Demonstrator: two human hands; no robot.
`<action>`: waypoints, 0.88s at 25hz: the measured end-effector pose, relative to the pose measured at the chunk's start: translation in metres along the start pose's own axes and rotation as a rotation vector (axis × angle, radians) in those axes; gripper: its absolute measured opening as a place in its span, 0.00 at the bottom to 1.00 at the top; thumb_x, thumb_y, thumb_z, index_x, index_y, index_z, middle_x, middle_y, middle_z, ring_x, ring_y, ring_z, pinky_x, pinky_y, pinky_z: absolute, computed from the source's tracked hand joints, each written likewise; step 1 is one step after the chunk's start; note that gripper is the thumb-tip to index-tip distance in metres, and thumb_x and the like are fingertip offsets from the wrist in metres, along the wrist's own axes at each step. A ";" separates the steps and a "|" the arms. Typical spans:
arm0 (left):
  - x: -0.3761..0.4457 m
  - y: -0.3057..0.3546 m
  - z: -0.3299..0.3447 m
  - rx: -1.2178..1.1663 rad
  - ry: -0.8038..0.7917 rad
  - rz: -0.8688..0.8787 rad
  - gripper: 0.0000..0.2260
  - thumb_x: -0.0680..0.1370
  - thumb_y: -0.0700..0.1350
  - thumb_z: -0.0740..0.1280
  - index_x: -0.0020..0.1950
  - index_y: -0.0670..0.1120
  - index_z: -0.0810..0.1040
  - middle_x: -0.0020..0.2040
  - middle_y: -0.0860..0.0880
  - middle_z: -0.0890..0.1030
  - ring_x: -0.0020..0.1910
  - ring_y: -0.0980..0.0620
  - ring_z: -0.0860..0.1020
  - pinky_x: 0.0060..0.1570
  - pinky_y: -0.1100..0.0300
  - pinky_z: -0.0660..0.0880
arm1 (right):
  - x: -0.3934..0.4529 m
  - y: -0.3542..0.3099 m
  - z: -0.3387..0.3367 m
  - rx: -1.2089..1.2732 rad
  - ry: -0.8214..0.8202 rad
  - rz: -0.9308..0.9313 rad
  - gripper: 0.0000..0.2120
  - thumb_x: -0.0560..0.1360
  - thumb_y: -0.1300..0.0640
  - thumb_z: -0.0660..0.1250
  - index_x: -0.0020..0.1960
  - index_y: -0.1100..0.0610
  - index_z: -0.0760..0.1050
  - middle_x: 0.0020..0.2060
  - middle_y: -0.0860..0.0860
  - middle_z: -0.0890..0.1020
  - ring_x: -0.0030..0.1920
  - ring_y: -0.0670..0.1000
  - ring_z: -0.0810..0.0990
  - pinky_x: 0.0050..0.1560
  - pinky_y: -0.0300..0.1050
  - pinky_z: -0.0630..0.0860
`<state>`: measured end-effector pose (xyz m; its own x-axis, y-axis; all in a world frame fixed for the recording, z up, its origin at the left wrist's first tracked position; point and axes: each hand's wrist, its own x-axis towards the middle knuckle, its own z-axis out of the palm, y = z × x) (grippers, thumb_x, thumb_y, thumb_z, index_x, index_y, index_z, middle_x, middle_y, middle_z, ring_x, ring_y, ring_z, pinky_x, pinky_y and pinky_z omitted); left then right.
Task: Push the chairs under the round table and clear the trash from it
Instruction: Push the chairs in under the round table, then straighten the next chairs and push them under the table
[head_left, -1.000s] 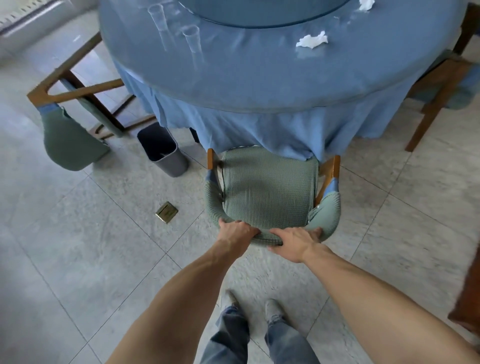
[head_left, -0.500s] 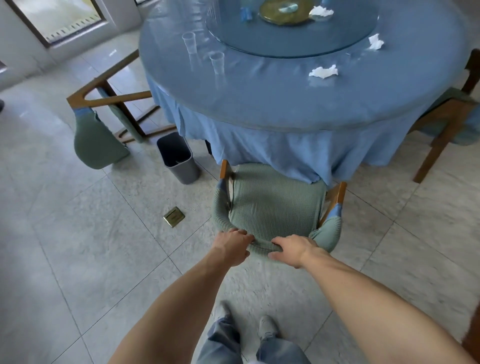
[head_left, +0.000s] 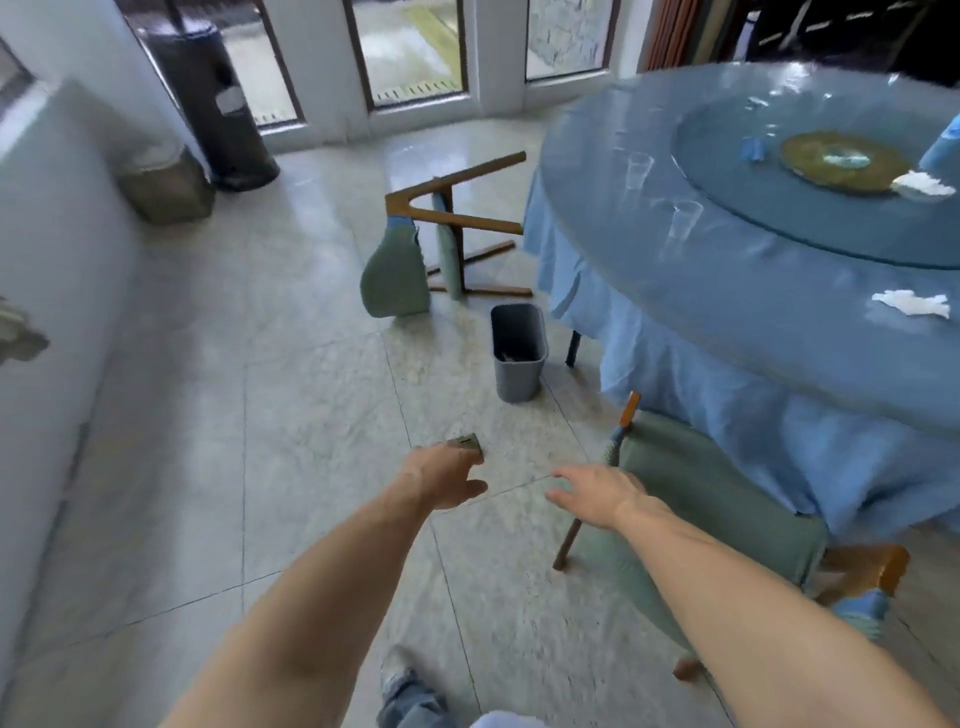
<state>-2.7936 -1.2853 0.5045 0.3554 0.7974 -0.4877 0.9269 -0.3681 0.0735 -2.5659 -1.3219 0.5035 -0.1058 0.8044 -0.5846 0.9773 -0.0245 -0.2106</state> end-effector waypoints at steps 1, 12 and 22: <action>-0.007 -0.037 -0.005 -0.024 0.011 -0.042 0.23 0.79 0.62 0.61 0.72 0.57 0.69 0.65 0.51 0.77 0.63 0.48 0.76 0.56 0.53 0.75 | 0.017 -0.034 -0.005 -0.013 0.006 -0.040 0.25 0.80 0.38 0.55 0.74 0.45 0.66 0.70 0.52 0.74 0.68 0.56 0.73 0.65 0.52 0.71; -0.057 -0.331 -0.031 -0.187 0.108 -0.359 0.26 0.78 0.64 0.61 0.73 0.56 0.68 0.68 0.52 0.75 0.66 0.49 0.74 0.60 0.52 0.71 | 0.155 -0.311 -0.067 -0.189 0.125 -0.322 0.26 0.80 0.37 0.55 0.75 0.44 0.62 0.66 0.50 0.77 0.64 0.55 0.77 0.62 0.56 0.74; 0.043 -0.456 -0.062 -0.291 0.084 -0.420 0.27 0.78 0.65 0.61 0.74 0.56 0.67 0.68 0.52 0.75 0.66 0.50 0.74 0.59 0.52 0.71 | 0.310 -0.392 -0.136 -0.270 0.125 -0.368 0.26 0.80 0.38 0.54 0.76 0.44 0.61 0.68 0.48 0.74 0.68 0.54 0.72 0.63 0.56 0.70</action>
<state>-3.1936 -1.0536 0.5038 -0.0574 0.8877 -0.4568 0.9826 0.1312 0.1314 -2.9572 -0.9821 0.5113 -0.4475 0.7964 -0.4067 0.8935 0.4175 -0.1657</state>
